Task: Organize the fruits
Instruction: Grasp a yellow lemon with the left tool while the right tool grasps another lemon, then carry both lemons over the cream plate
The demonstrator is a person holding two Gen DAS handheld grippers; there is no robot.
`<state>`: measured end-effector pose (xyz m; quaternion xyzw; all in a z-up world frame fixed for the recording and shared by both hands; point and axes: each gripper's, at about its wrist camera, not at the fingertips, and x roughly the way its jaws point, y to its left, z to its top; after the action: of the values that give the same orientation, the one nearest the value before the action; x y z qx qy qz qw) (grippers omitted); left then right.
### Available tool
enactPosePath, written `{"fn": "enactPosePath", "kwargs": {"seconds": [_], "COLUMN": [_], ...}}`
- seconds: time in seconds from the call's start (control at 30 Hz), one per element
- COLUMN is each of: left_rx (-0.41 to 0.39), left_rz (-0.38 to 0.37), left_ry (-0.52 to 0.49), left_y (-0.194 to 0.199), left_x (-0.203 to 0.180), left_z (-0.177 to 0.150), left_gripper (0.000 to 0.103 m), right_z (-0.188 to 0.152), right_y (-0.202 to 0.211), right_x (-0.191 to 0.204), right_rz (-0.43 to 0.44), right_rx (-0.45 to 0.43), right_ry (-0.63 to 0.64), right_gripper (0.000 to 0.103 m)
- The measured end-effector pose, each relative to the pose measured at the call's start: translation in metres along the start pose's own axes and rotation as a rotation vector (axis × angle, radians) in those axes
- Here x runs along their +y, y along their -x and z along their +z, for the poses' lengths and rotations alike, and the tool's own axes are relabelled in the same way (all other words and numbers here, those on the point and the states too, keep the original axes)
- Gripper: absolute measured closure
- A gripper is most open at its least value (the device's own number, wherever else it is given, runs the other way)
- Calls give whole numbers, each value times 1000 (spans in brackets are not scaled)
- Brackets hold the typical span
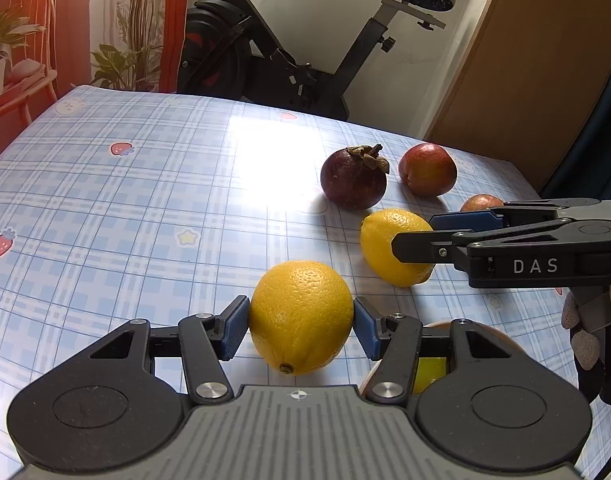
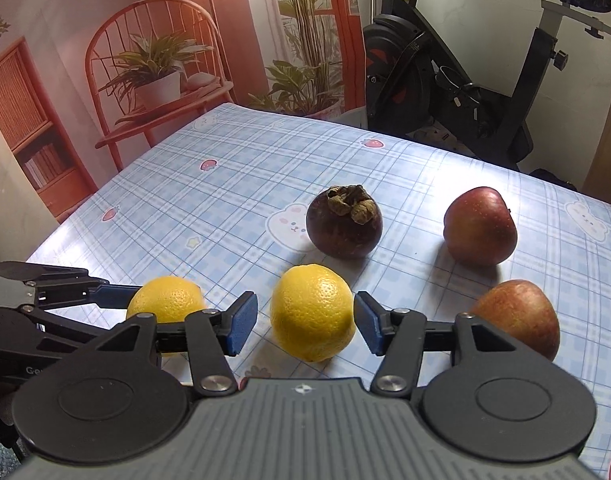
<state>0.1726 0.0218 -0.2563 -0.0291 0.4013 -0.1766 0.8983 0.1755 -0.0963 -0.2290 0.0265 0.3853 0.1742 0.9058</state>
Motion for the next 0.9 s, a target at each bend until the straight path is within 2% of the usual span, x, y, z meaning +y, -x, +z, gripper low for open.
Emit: {"fn": "enactPosePath", "kwargs": {"seconds": [0.27, 0.5, 0.9], "left_rx": [-24, -23, -35], "left_rz": [-5, 10, 40], "left_ry": [6, 15, 12], "left_y": [5, 4, 13], "left_x": [3, 4, 4], "left_z": [-2, -6, -2], "left_gripper": [44, 44, 44], "right_z": [3, 3, -9], "right_y": [-18, -22, -5], "right_x": [-6, -5, -12], "right_rz": [-14, -26, -25], "right_rx": [62, 82, 49], "right_ry": [-25, -45, -77], "right_gripper": [43, 44, 45]}}
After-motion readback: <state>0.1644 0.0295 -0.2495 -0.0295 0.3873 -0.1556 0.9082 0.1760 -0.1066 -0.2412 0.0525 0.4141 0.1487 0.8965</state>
